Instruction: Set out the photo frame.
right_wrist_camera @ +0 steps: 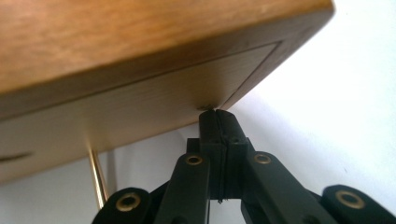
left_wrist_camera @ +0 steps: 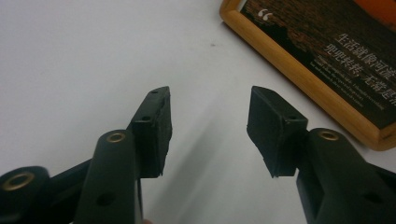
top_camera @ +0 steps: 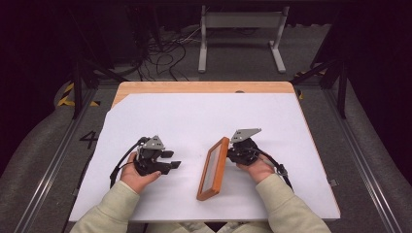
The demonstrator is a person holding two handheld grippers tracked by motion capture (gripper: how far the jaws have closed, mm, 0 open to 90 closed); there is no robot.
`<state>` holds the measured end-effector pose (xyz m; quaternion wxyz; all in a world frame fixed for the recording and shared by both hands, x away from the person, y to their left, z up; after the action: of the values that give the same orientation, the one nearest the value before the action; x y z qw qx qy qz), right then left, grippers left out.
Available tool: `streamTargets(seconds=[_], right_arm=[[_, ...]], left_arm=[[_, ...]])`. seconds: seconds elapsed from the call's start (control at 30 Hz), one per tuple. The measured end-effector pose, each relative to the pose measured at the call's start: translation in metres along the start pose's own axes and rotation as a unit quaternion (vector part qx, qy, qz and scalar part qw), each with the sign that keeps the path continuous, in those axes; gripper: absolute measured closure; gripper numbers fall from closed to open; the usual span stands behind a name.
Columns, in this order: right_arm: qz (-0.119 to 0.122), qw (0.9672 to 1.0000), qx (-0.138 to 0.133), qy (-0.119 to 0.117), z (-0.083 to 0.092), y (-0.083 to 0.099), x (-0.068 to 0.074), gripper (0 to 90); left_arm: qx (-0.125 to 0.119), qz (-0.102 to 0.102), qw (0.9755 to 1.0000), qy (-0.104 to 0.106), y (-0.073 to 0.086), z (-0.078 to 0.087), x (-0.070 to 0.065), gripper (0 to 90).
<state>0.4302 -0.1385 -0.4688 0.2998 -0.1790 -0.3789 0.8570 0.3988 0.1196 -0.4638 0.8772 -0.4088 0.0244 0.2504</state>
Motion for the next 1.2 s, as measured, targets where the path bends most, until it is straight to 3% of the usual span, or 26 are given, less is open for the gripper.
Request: streamTargets(seconds=[0.17,0.33,0.37,0.47,0.6,0.67,0.73,0.87,0.93,1.03,1.1,1.13,1.2], right_arm=[[-0.01,0.9999,-0.002,0.01,0.004,0.001,-0.005,90.0],[-0.018,0.9996,-0.001,0.022,0.021,0.008,-0.013,90.0],[-0.011,0.9995,-0.001,0.028,0.029,0.013,-0.015,90.0],[-0.006,0.9994,0.001,0.034,0.034,0.017,-0.017,90.0],[-0.007,0.9992,-0.005,0.04,0.047,0.022,-0.022,90.0],[-0.006,0.9992,-0.009,0.04,0.051,0.022,-0.022,90.0],[-0.003,0.9992,-0.014,0.038,0.057,0.023,-0.021,90.0],[0.0,0.9993,-0.017,0.034,0.063,0.026,-0.018,90.0],[-0.001,0.9993,-0.018,0.033,0.066,0.028,-0.018,90.0],[-0.003,0.9993,-0.022,0.031,0.072,0.03,-0.018,90.0],[-0.005,0.9992,-0.024,0.032,0.075,0.032,-0.019,90.0],[-0.006,0.9992,-0.024,0.032,0.077,0.033,-0.02,90.0],[-0.007,0.9992,-0.024,0.033,0.078,0.034,-0.02,90.0]], left_arm=[[0.009,-0.005,0.9997,0.022,0.001,0.0,-0.004,66.8],[0.022,-0.022,0.9986,0.043,0.001,-0.004,-0.012,85.1],[0.03,-0.031,0.9975,0.057,0.001,-0.006,-0.017,88.2],[0.038,-0.039,0.9961,0.07,0.001,-0.008,-0.022,89.6],[0.057,-0.056,0.9918,0.1,0.001,-0.012,-0.031,89.7],[0.072,-0.068,0.9883,0.116,0.001,-0.016,-0.038,89.7],[0.096,-0.089,0.9822,0.135,0.003,-0.021,-0.045,89.7],[0.122,-0.11,0.9749,0.15,0.005,-0.028,-0.054,89.8],[0.125,-0.114,0.9736,0.154,0.005,-0.03,-0.056,89.8],[0.14,-0.121,0.9683,0.168,0.006,-0.035,-0.062,89.8],[0.157,-0.128,0.9631,0.178,0.007,-0.04,-0.066,89.8],[0.157,-0.128,0.9631,0.178,0.007,-0.04,-0.066,89.7],[0.171,-0.129,0.9594,0.183,0.009,-0.044,-0.069,89.7]])
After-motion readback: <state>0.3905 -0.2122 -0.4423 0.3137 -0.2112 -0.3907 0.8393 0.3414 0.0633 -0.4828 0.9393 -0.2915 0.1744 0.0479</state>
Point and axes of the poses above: each handheld gripper's, and its own axes: z roughly backward along the jaws, y roughly out of its underside, x roughly to its left, the point moved 5 cm from there along -z, roughly forward along the jaws, and after that the axes turned 10 degrees about y, right-handed, at the moved point
